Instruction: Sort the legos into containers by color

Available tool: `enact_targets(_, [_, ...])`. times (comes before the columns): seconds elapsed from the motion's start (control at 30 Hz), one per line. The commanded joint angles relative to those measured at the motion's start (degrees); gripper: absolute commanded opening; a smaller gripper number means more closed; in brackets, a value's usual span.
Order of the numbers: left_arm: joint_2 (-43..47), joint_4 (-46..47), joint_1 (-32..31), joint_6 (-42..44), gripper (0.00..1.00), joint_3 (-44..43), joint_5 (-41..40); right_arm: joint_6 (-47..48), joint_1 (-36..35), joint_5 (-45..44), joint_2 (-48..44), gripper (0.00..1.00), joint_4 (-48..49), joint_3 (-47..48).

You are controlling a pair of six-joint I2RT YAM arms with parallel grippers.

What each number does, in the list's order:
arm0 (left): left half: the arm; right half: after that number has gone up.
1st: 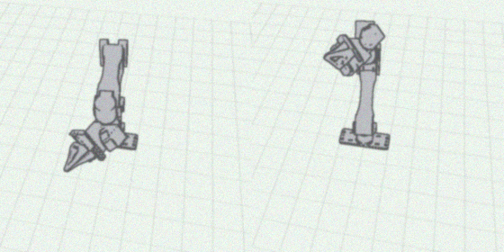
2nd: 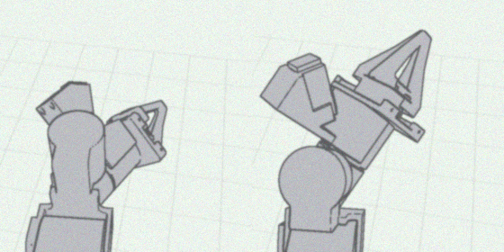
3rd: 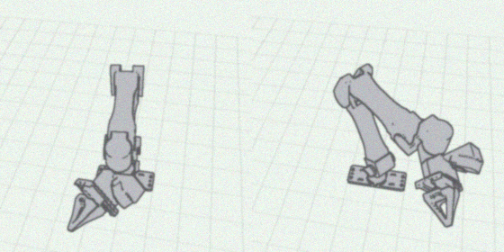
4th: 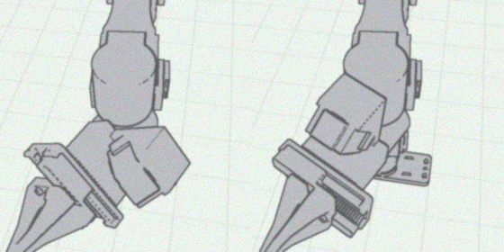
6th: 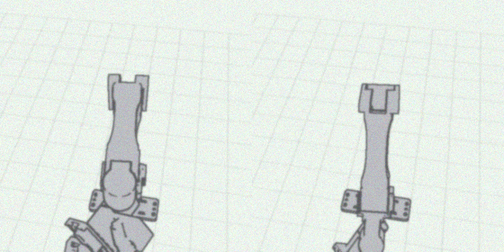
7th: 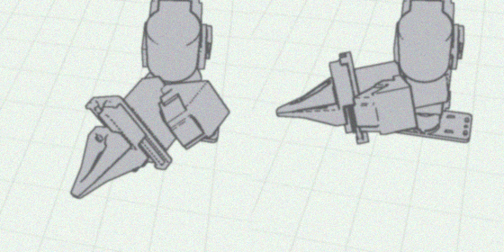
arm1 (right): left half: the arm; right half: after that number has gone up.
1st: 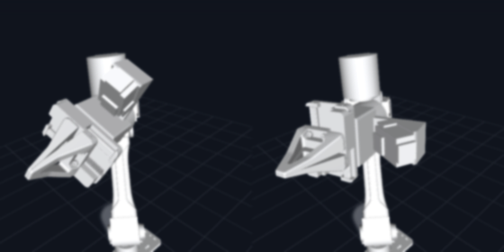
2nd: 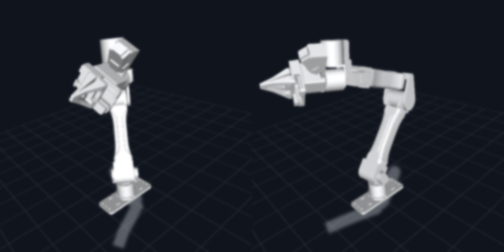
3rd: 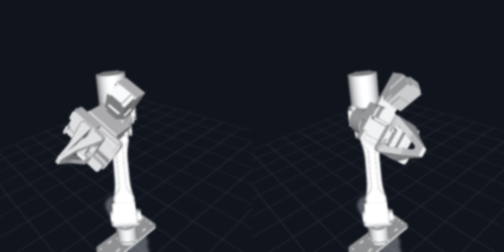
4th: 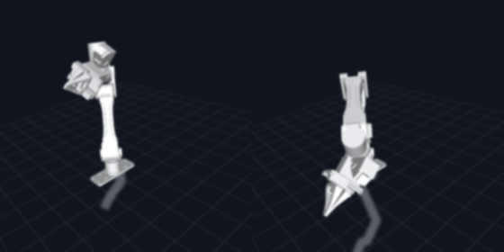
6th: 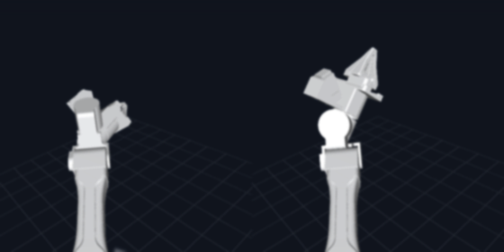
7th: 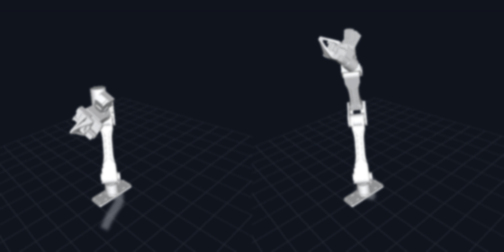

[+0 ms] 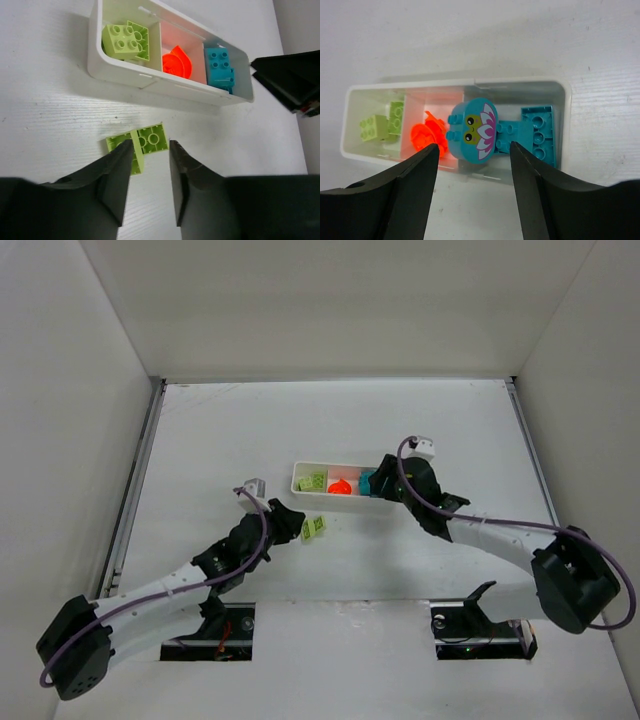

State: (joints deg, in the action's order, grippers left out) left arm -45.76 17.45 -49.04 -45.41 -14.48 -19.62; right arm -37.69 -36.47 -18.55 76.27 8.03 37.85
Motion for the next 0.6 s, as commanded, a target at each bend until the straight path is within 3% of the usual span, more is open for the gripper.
enact_targets(0.0, [-1.1,-0.2,0.9,1.0,0.35,0.2,0.1,1.7,-1.6,-2.2,-6.5,0.65,1.5,0.5])
enact_targets(0.13, [-4.7,-2.7,0.2,4.0,0.48,-1.6,1.0,1.7,-4.8,-0.4,-10.2,0.61,1.5,-1.6])
enact_targets(0.33, [-7.8,-2.6,-4.1,13.0,0.48,-2.1,-0.2,0.2,-7.4,2.0,-12.0,0.61,2.1,-5.0])
enact_targets(0.57, [-9.0,1.1,-5.3,12.2,0.58,-1.0,-0.2,-1.7,-9.4,3.7,-9.4,0.61,5.4,-6.6])
